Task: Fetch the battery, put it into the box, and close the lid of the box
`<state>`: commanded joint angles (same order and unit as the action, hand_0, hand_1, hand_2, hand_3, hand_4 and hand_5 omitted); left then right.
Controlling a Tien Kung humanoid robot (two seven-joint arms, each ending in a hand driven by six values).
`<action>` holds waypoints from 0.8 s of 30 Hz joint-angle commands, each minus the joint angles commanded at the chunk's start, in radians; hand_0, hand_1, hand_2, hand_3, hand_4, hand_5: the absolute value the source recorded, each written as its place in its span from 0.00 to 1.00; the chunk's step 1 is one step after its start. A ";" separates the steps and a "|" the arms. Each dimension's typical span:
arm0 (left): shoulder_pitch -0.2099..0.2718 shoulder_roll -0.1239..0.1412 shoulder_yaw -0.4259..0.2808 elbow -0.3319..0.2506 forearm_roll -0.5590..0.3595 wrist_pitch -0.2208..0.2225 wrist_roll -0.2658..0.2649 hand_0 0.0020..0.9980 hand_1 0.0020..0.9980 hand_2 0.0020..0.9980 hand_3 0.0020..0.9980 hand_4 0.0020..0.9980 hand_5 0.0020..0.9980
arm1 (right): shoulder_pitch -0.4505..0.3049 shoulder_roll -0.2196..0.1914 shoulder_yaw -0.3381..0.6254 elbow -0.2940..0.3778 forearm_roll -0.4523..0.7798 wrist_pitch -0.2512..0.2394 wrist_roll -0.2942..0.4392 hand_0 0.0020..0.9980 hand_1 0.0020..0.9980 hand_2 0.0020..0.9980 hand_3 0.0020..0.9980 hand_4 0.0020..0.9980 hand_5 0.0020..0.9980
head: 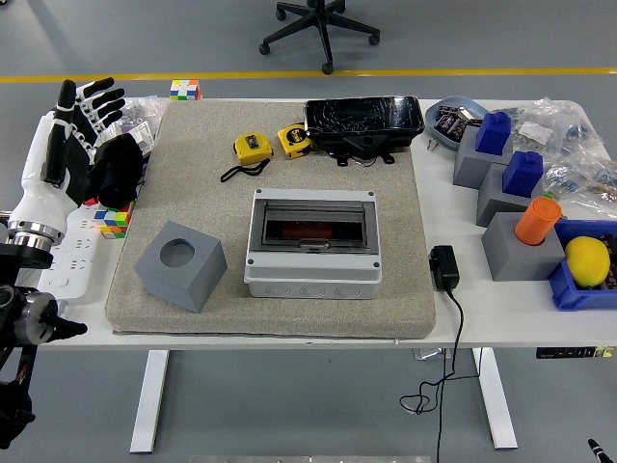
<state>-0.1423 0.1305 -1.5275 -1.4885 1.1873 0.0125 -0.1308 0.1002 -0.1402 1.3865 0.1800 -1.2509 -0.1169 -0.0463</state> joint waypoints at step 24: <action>-0.033 0.006 -0.023 0.044 -0.073 -0.068 -0.044 0.85 0.85 0.80 0.78 1.00 1.00 | 0.008 0.020 0.000 0.000 0.028 -0.008 0.011 0.84 0.81 0.79 0.83 1.00 1.00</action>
<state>-0.1749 0.1362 -1.5509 -1.4443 1.1145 -0.0557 -0.1746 0.1080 -0.1207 1.3866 0.1800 -1.2229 -0.1251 -0.0353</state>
